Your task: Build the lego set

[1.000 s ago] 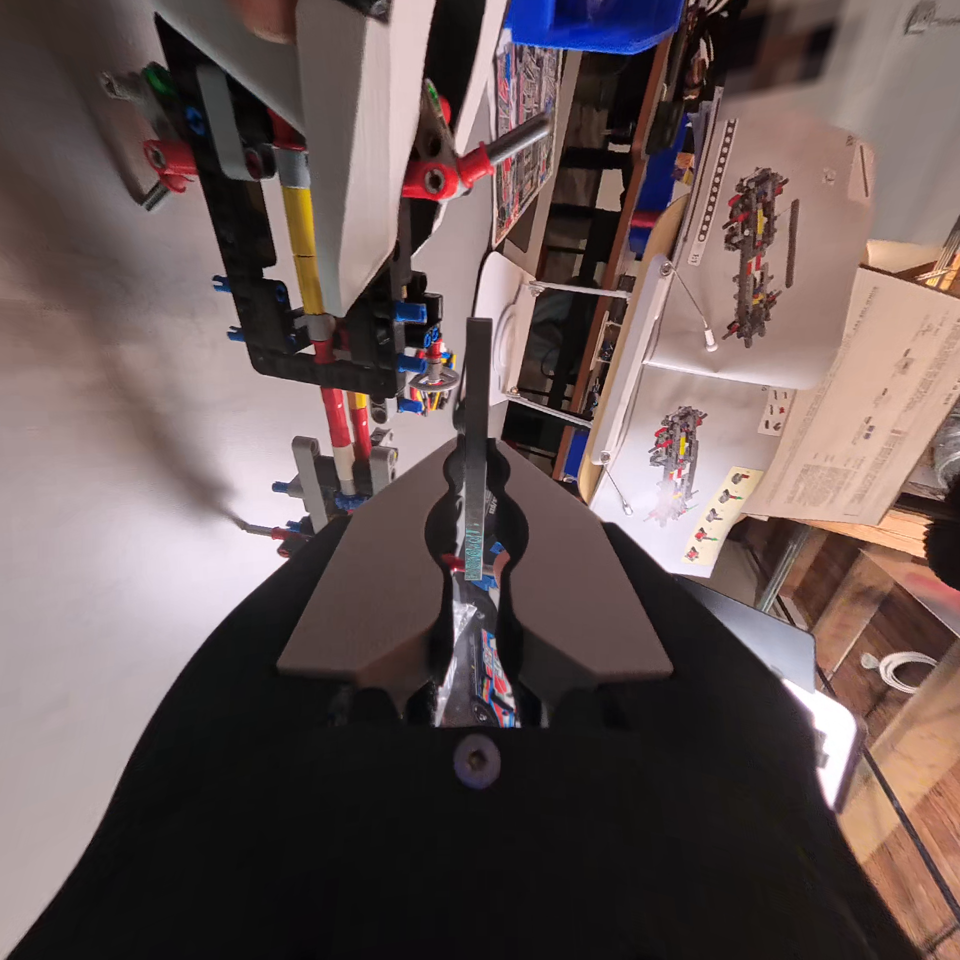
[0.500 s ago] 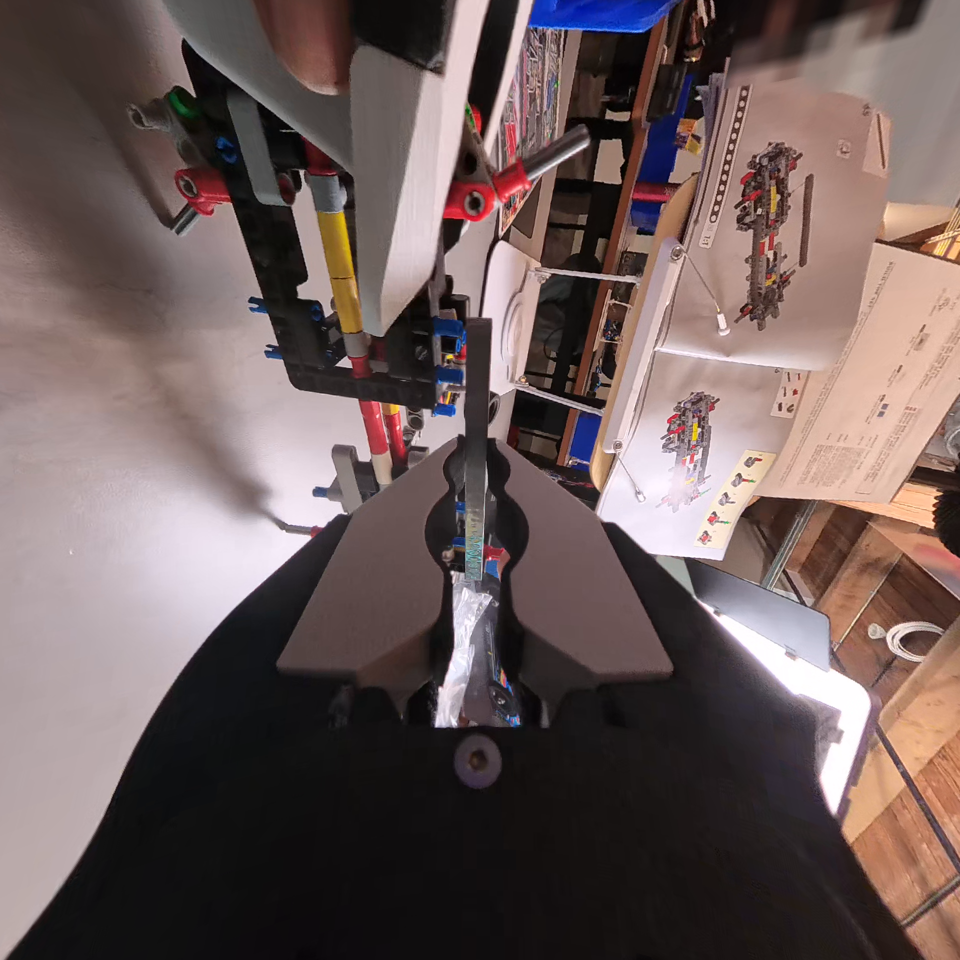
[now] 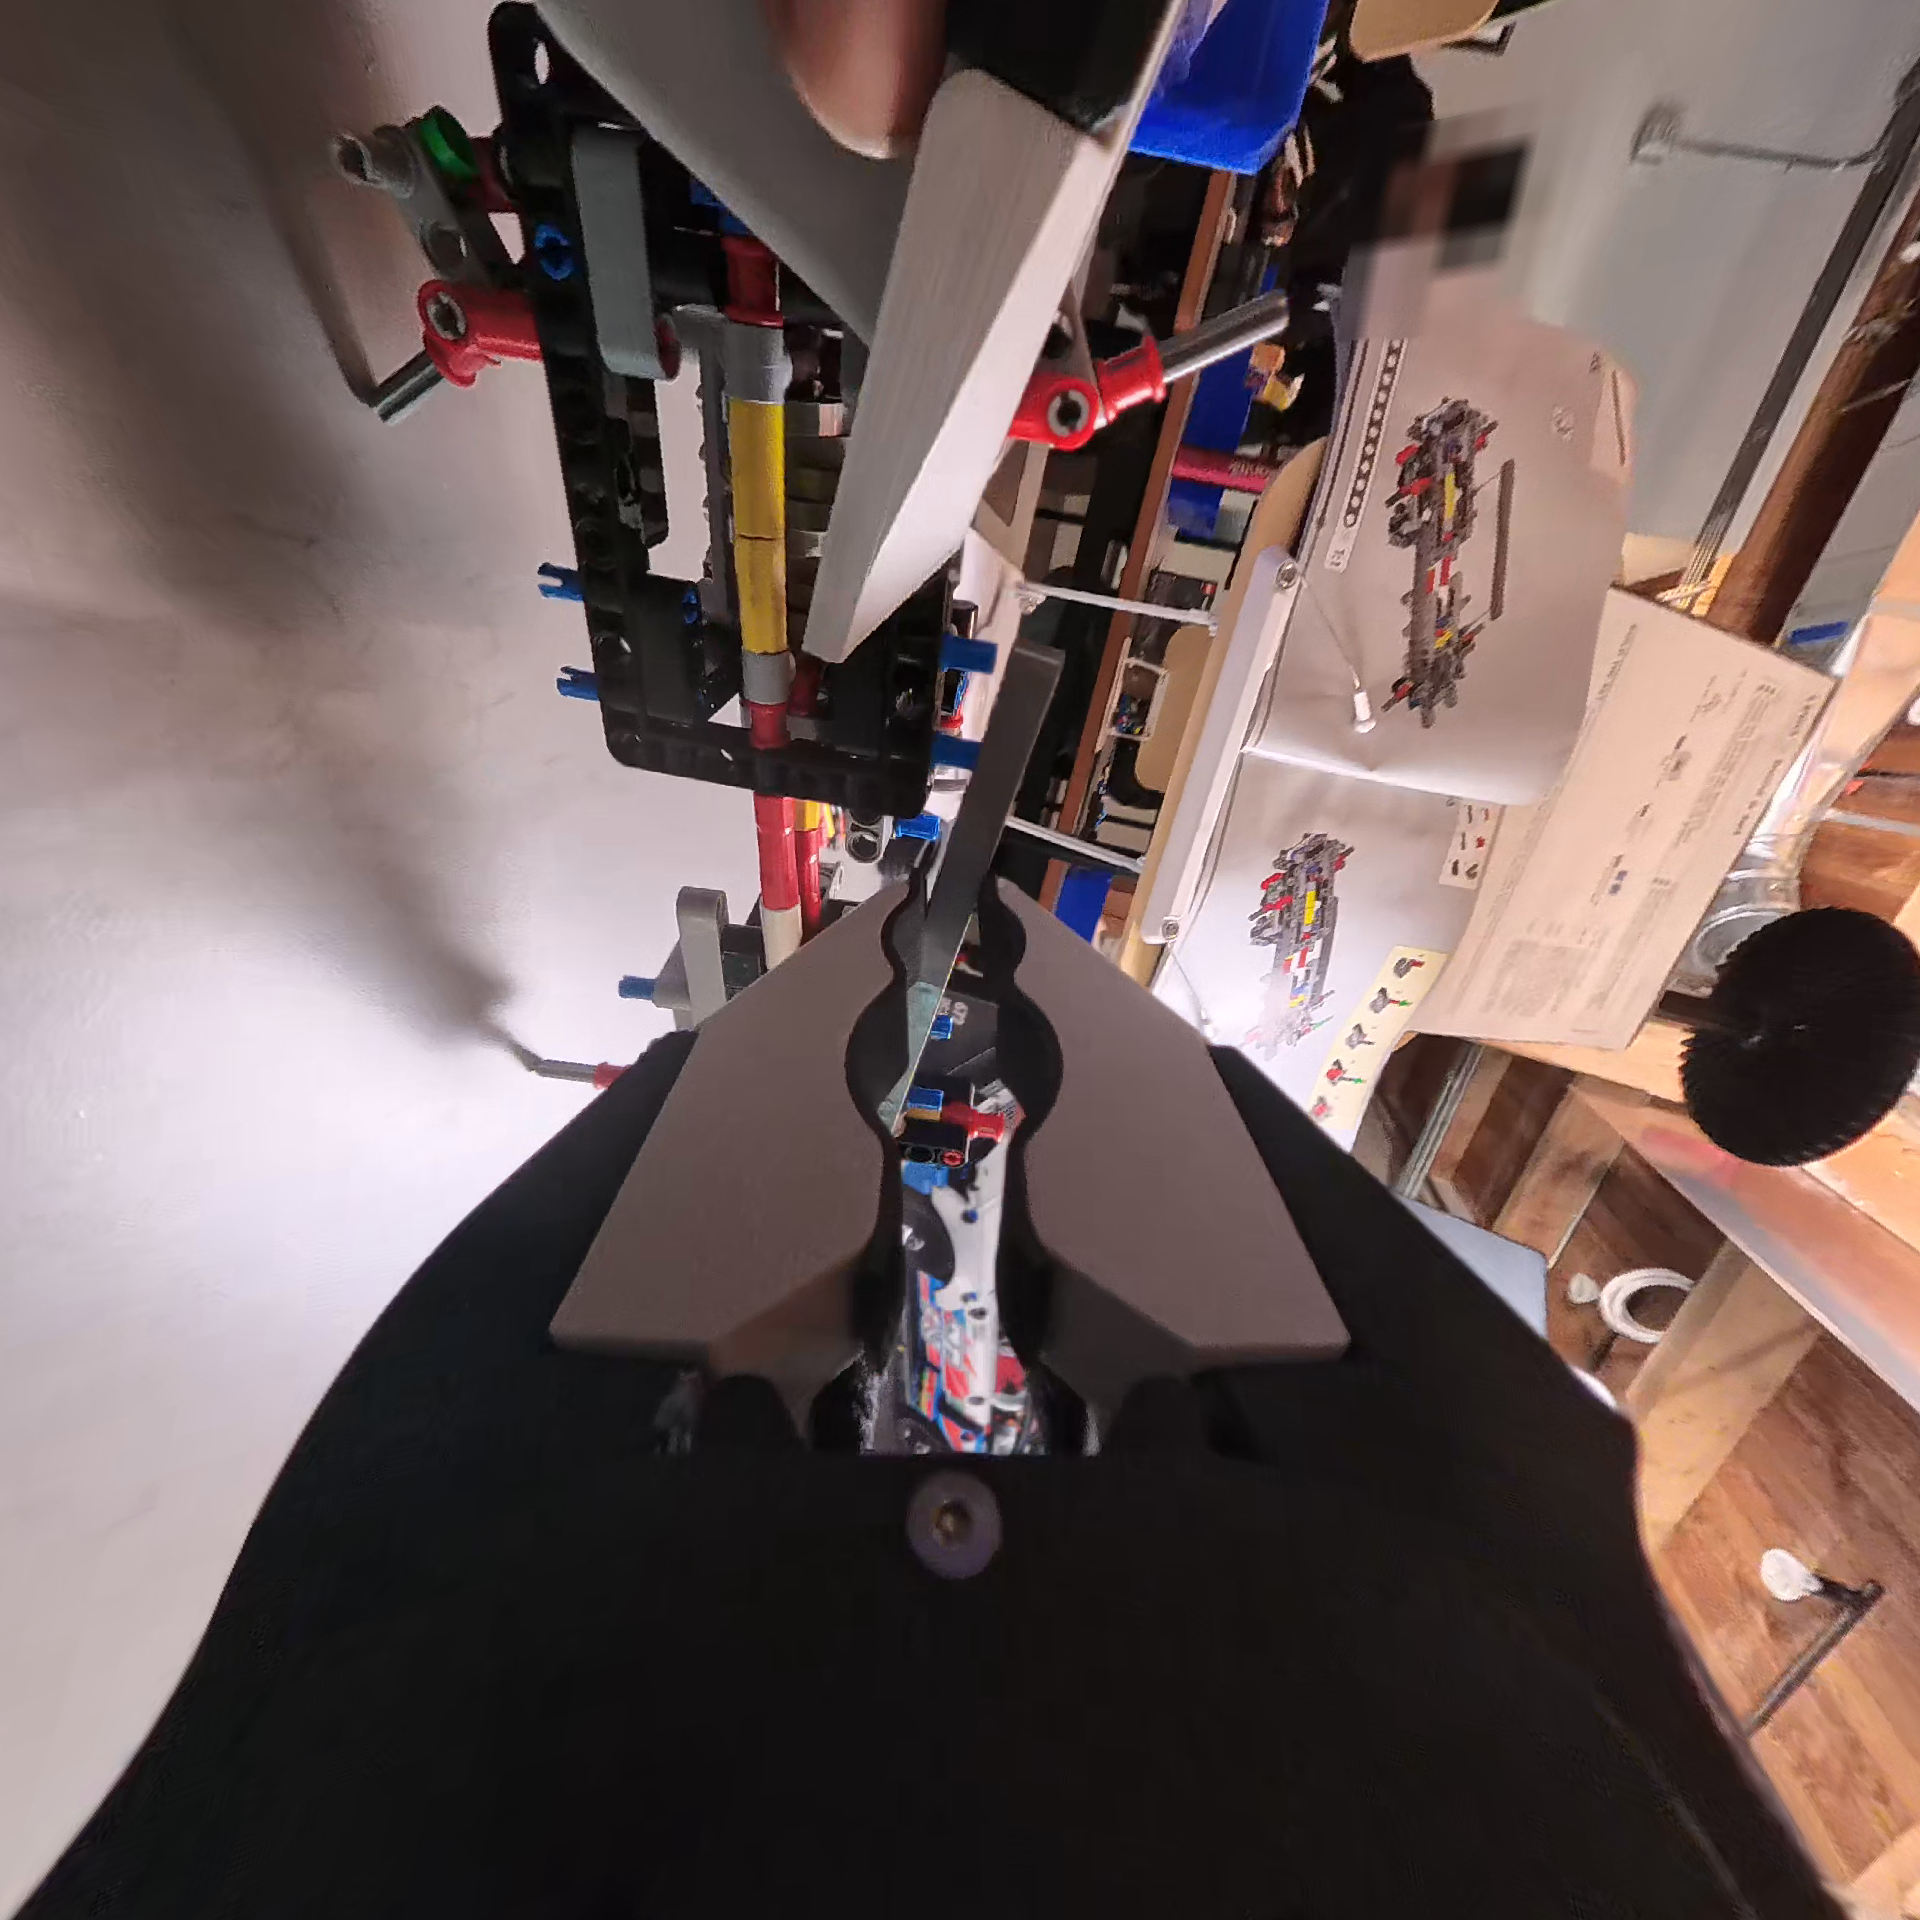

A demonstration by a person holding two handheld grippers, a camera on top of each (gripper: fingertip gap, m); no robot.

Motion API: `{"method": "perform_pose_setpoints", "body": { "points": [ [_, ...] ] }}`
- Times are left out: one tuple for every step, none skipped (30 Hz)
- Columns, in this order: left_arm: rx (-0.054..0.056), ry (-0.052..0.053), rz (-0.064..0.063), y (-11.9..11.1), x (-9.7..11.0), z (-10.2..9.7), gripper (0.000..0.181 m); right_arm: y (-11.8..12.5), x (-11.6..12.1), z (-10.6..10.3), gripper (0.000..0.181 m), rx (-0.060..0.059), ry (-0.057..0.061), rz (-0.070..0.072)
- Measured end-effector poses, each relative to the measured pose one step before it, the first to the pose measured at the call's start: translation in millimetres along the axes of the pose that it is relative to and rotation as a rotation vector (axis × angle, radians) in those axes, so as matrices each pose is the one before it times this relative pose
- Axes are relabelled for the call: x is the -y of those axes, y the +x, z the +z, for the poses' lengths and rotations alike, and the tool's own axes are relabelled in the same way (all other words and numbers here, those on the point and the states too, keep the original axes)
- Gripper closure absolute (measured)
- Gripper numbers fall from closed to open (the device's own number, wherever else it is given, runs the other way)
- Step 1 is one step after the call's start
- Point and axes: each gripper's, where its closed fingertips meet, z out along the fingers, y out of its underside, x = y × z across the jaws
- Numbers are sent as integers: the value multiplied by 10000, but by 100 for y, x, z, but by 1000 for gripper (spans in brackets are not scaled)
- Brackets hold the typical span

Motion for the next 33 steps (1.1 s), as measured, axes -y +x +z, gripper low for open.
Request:
{"method": "perform_pose_setpoints", "body": {
  "points": [
    [0, 2, 10, -8, 2, 1, 144, 136, -11, -8, 175, -155, 75, -162],
    [-3, 3, -2, -3, 4, -4, 144, 22, 5, -7, 174, -55, 76, -107],
    [-5, 4, -12, -7, -2, -1, 144, -136, 16, 3, 174, 79, 77, -23],
    [0, 5, 2, -1, 7, 4, 144, -59, 0, -7, 174, 46, 56, 14],
    [4, 3, 17, 3, -2, -5, 145, -21, 16, -14, 174, 10, 56, -43],
    [0, 0, 12, 13, 3, -10, 144, -24, 16, -9, 173, 7, 46, -25],
    [-3, 3, 10, 12, 1, 2, 144, -53, 2, -17, 173, 43, 44, 45],
    [-3, 6, 11, 10, 5, 4, 144, -82, 36, -25, 172, 66, 59, 51],
    [-2, 3, 4, 6, 1, -5, 144, -26, 55, -40, 172, 14, 72, 49],
    [-2, 1, 2, 1, 1, 1, 144, -23, 41, -31, 171, 12, 56, 59],
    [1, 0, 5, 2, 0, 7, 144, -31, 19, -13, 170, 23, 35, 65],
    [2, -1, 1, -1, 9, -3, 144, -49, -8, -6, 169, 42, 25, 58],
    [-5, 1, 0, -2, -9, -3, 144, 26, -21, -2, 169, -5, 38, 66],
    [-3, 0, 2, 3, 0, 0, 144, 38, -15, -18, 168, 2, 39, 75],
    [3, 0, 5, -1, -4, -7, 144, -3, -58, -16, 167, 43, 21, 115],
    [1, -1, 6, -3, 8, -3, 144, 46, -56, -9, 166, 27, 39, 134],
    [-2, -1, 1, 2, -2, -1, 144, 52, -58, -30, 165, 34, 48, 159],
    [1, 1, 0, 5, -2, -6, 144, 6, -109, -16, 162, 77, 25, 228],
    [-3, 1, 1, -4, 0, -6, 144, 7, -128, -11, 159, 83, 7, 260],
    [-4, 0, 0, 6, 0, 0, 144, -14, -96, -10, 157, 91, 45, 251],
    [1, 0, 0, -8, -1, -7, 144, 18, -92, -17, 157, 54, 48, 220],
    [-1, 0, 2, -8, -6, 10, 144, 34, -66, -22, 157, 28, 60, 157],
    [-2, 0, 1, 2, 1, 0, 144, -89, -84, 0, 157, 103, 39, 175],
    [0, 2, 0, -7, 2, -5, 145, -130, -96, 10, 157, 120, 23, 199],
    [-3, 3, -3, 3, -9, -9, 145, -143, -64, 12, 158, 120, 58, 213],
    [2, 1, -2, -1, 2, 1, 145, -99, -59, -1, 162, 66, 65, 162],
    [2, 1, -1, -11, -9, -3, 145, 110, -26, -67, 168, -105, 78, 36],
    [-3, 5, -4, 0, 6, -3, 145, 37, 11, -82, 173, -77, 87, -87],
    [0, 4, -7, -4, -4, -1, 145, -178, 96, -100, 175, 31, 134, -151],
    [8, 1, -9, -35, -6, -9, 145, -135, 67, -166, 176, -26, 115, -159],
    [4, 2, -11, -21, -5, -2, 144, -297, 64, -243, 177, 42, 121, -217],
    [5, 1, 0, -23, -4, -26, 145, -492, 117, -358, 177, 107, 204, -320],
    [16, -3, 21, -24, -5, -32, 145, -428, 71, -433, 177, 4, 177, -343]
  ]
}}
